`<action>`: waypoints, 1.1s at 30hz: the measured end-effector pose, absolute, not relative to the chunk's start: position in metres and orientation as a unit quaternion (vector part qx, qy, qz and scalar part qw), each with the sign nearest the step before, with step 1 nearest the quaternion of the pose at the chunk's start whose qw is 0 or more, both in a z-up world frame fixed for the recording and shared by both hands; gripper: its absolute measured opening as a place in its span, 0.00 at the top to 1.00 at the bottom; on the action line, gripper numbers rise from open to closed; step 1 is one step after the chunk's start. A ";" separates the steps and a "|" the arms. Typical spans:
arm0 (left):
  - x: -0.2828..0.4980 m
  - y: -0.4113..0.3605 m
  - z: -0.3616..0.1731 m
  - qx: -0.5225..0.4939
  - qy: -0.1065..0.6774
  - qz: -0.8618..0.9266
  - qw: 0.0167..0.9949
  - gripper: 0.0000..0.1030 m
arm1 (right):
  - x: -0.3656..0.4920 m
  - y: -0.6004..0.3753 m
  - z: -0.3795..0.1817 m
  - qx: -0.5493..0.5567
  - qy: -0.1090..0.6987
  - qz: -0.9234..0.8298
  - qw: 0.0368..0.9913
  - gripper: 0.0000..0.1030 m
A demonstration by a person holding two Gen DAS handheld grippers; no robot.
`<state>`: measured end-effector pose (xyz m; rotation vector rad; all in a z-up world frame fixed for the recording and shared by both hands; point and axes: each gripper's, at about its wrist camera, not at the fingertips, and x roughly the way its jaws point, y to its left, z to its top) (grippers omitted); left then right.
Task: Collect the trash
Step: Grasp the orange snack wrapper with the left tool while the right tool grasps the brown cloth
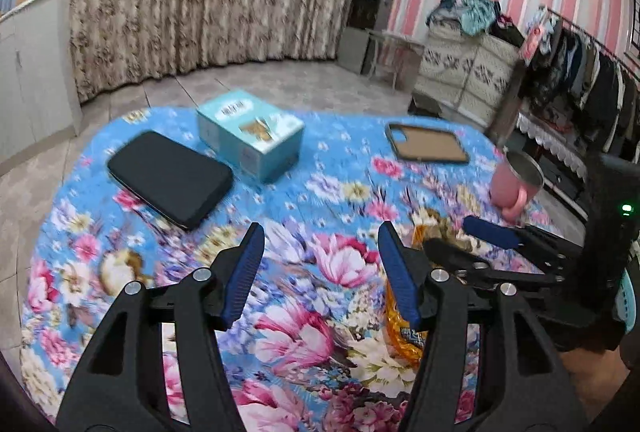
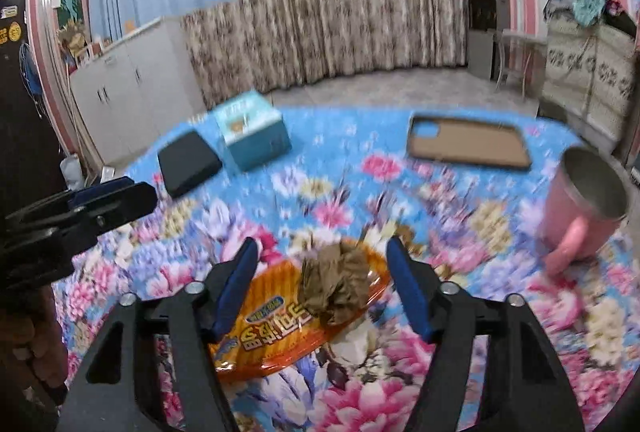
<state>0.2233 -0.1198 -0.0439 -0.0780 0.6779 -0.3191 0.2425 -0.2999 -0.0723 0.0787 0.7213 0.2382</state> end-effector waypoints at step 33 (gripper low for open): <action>0.226 -0.229 -0.101 0.063 0.421 -0.236 0.874 1.00 | 0.207 -0.418 -0.021 0.156 0.273 0.047 0.948 0.72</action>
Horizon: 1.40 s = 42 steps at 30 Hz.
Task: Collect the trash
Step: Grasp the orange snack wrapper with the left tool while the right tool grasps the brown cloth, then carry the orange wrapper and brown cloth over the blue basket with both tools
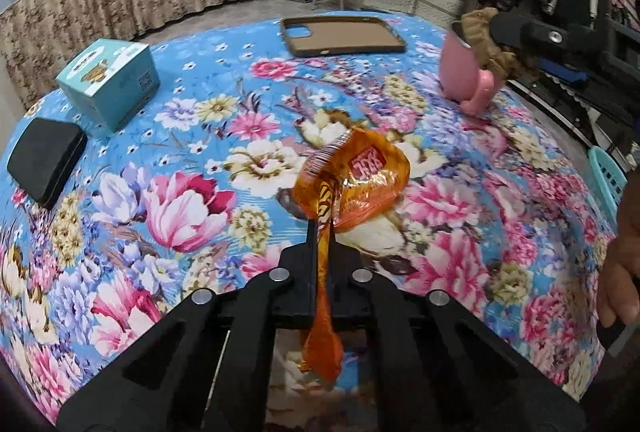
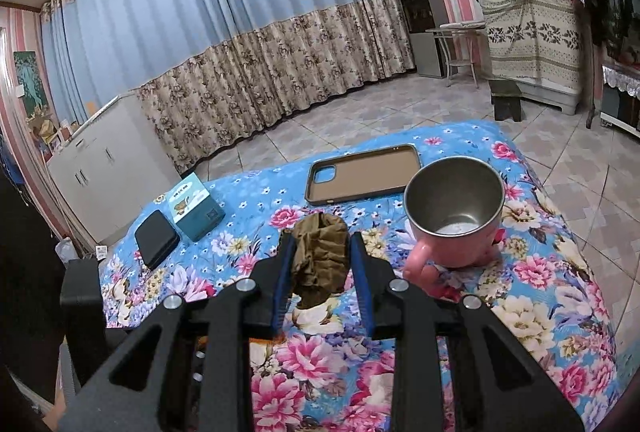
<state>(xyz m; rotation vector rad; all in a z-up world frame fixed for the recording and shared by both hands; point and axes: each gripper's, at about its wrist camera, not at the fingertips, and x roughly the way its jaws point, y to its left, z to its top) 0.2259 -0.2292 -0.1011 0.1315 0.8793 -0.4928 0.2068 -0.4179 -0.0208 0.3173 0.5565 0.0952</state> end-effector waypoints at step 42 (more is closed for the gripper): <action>0.186 -0.158 0.013 -0.041 0.271 -0.174 0.946 1.00 | 0.153 -0.369 0.018 0.079 0.223 0.094 0.967 0.72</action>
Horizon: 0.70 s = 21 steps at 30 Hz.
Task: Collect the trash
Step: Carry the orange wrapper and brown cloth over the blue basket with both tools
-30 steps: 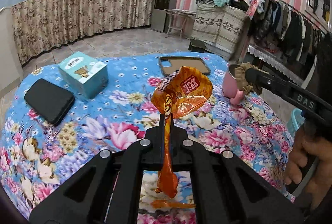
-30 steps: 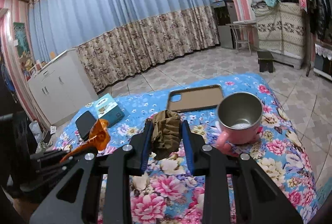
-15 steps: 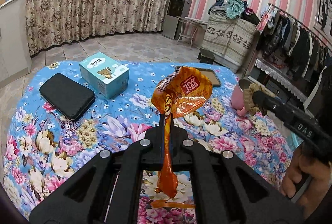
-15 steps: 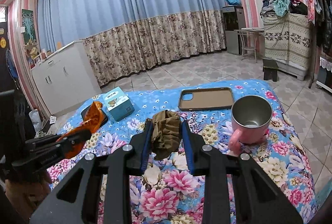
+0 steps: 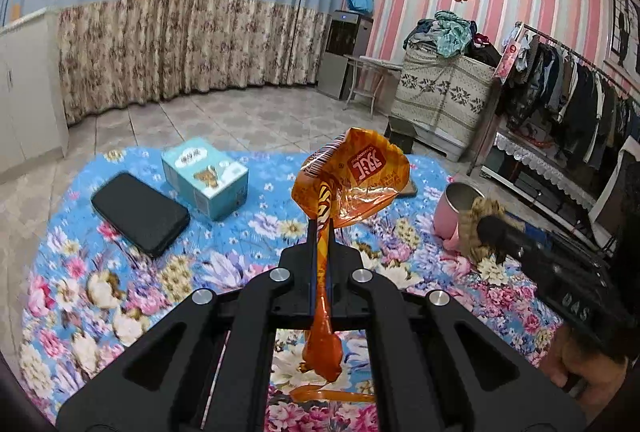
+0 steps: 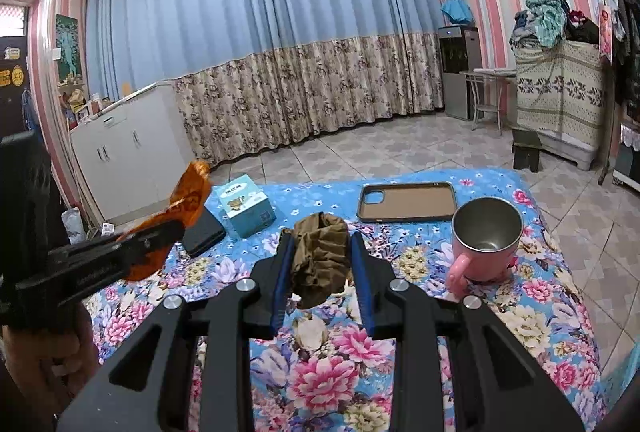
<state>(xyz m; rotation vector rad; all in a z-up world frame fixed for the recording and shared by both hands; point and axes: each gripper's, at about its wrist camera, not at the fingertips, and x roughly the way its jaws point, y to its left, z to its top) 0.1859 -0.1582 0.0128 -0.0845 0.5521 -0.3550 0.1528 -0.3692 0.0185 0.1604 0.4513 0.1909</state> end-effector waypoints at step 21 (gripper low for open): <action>0.124 -0.283 0.063 -0.017 0.216 -0.261 0.941 1.00 | 0.033 -0.539 0.042 0.098 0.165 -0.081 0.978 0.72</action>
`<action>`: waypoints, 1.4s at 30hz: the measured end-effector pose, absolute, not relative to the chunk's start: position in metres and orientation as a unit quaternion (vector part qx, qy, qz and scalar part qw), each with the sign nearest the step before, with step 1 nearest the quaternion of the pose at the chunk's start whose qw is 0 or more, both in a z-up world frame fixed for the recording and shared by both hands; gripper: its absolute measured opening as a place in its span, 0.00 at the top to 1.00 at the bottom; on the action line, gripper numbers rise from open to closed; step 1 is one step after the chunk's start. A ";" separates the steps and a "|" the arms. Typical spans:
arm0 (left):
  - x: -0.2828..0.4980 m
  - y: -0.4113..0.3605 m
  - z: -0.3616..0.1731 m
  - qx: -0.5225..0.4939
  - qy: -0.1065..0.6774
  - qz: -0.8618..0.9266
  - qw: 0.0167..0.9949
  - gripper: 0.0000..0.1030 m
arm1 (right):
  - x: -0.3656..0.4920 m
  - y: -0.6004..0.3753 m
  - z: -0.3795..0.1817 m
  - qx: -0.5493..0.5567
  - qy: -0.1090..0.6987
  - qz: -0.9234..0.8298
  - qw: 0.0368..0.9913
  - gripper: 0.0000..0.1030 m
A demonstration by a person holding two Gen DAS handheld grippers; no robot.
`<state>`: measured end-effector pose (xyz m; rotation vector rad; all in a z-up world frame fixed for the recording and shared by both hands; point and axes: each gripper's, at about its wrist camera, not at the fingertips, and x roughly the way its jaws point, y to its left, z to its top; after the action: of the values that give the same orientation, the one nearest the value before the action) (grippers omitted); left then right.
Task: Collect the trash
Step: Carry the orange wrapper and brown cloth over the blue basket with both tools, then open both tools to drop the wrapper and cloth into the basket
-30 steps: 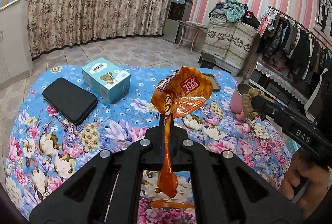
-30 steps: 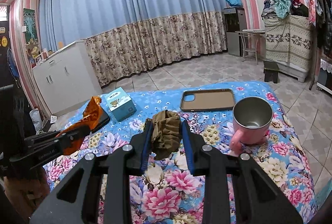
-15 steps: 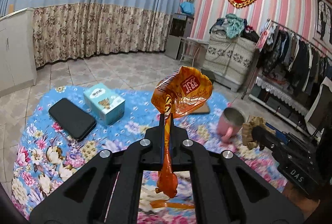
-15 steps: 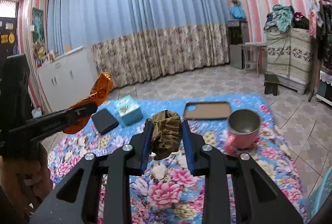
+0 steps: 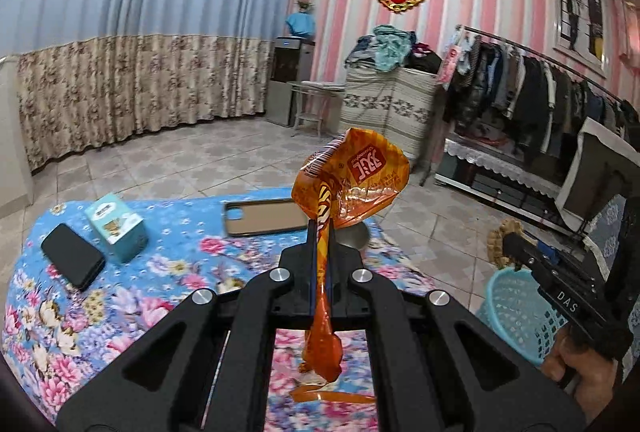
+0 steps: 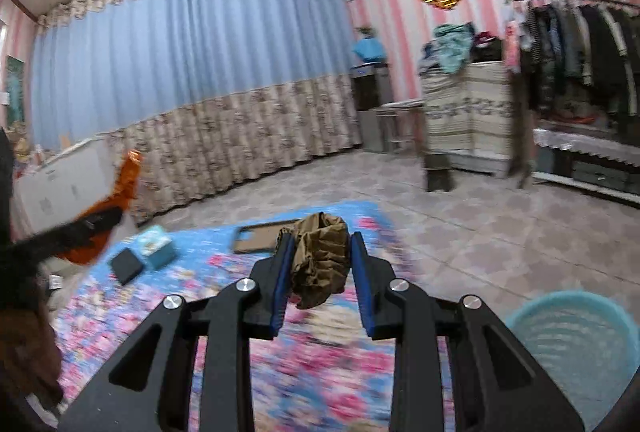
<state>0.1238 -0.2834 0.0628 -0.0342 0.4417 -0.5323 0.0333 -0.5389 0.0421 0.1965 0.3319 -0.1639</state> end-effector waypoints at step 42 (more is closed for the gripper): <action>0.017 -0.551 0.028 0.016 0.298 -0.462 0.835 0.99 | -0.148 -0.710 0.045 0.153 0.196 -0.200 0.948 0.72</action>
<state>0.0169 -0.5509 0.0278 0.0348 0.6317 -0.9774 -0.1477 -0.7100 0.0450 0.3116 0.3991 -0.4072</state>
